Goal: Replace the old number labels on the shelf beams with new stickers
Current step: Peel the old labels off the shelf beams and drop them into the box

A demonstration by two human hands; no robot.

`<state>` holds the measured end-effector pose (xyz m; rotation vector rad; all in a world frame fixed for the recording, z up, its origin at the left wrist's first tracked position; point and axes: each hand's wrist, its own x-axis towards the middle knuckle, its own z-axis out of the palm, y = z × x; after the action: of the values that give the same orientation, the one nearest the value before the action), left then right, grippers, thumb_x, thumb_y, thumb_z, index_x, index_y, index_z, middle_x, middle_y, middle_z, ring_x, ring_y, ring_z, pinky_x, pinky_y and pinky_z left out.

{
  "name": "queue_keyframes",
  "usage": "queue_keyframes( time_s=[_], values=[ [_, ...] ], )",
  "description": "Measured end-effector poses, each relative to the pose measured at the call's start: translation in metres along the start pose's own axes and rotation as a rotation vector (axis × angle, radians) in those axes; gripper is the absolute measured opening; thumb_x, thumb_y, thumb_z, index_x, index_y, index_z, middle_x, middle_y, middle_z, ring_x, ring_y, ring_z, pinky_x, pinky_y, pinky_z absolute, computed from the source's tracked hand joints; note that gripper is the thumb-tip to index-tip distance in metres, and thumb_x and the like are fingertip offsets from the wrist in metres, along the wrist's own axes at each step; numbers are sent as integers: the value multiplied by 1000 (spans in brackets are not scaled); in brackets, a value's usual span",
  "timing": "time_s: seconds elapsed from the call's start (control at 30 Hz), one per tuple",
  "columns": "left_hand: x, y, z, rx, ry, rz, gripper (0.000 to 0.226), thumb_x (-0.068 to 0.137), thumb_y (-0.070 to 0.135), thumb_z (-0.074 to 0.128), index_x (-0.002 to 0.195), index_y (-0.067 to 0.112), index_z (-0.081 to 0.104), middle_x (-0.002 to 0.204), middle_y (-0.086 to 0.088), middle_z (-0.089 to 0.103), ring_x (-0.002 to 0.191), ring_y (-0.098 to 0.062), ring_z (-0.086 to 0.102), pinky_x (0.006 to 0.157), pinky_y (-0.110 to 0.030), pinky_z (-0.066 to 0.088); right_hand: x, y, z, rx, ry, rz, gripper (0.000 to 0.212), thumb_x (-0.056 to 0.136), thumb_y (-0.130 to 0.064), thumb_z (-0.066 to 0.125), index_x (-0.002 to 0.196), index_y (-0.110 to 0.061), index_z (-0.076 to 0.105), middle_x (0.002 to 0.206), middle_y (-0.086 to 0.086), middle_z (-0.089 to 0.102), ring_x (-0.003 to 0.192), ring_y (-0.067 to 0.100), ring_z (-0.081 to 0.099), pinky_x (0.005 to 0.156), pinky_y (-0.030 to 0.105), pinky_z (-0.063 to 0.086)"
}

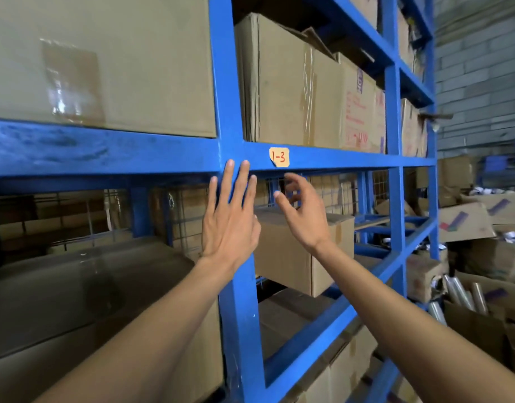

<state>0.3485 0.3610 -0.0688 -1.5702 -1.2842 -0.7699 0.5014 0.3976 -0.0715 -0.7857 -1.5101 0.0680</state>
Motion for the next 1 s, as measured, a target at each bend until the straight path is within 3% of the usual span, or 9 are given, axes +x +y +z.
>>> queue_keyframes(
  time_s=[0.17, 0.37, 0.47, 0.53, 0.63, 0.7, 0.87, 1.0],
  values=[
    [0, 2, 13, -12, 86, -32, 83, 87, 25, 50, 157, 9, 7, 166, -10, 4, 153, -32, -3, 124, -50, 6, 35, 3, -1, 56, 59, 53, 60, 98, -34, 55, 152, -18, 31, 122, 3, 56, 102, 15, 58, 90, 27, 46],
    [0, 2, 16, 22, 88, -23, 84, 85, 26, 50, 156, 6, 10, 166, -12, 5, 153, -32, 0, 124, -50, 7, 74, 2, 3, -28, 66, 82, 56, 99, -33, 52, 150, -14, 37, 120, 5, 55, 105, 17, 56, 92, 28, 44],
    [0, 3, 16, 24, 83, -20, 84, 85, 26, 51, 156, 6, 11, 166, -12, 5, 153, -32, -1, 124, -50, 7, 83, 5, 6, -49, 125, 108, 44, 95, -29, 61, 136, -14, 56, 117, 4, 61, 102, 21, 63, 94, 40, 52],
    [0, 3, 16, 23, 84, -18, 84, 85, 26, 52, 156, 5, 12, 166, -12, 5, 153, -32, 0, 123, -50, 7, 84, 8, 5, -48, 198, 107, 27, 91, -28, 66, 117, -20, 69, 98, -4, 69, 89, 19, 67, 84, 43, 56],
    [-1, 3, 16, 11, 92, -22, 84, 84, 24, 54, 155, 5, 15, 166, -12, 8, 153, -32, 2, 123, -50, 9, 87, 10, 1, -29, 225, 96, 5, 88, -29, 71, 93, -29, 72, 79, -13, 67, 87, 16, 68, 66, 32, 53],
    [-1, 3, 17, 5, 98, -22, 84, 83, 24, 54, 155, 5, 16, 166, -12, 9, 153, -32, 3, 123, -50, 11, 89, 10, -3, -32, 227, 83, 8, 87, -29, 72, 81, -32, 68, 75, -16, 66, 85, 10, 66, 63, 28, 50],
    [0, 2, 17, 2, 86, -23, 83, 84, 24, 51, 156, 6, 13, 166, -12, 7, 153, -31, 1, 124, -50, 10, 80, 7, -9, 17, 273, 40, 9, 84, -24, 73, 75, -22, 72, 72, -10, 71, 72, 0, 66, 67, 15, 52],
    [-1, 3, 16, 1, 82, -28, 82, 84, 22, 50, 156, 6, 14, 166, -11, 7, 153, -32, 2, 124, -49, 8, 56, 8, -19, 158, 250, -3, 9, 81, -19, 77, 74, -23, 73, 67, -11, 70, 63, -3, 62, 67, 11, 53]
  ],
)
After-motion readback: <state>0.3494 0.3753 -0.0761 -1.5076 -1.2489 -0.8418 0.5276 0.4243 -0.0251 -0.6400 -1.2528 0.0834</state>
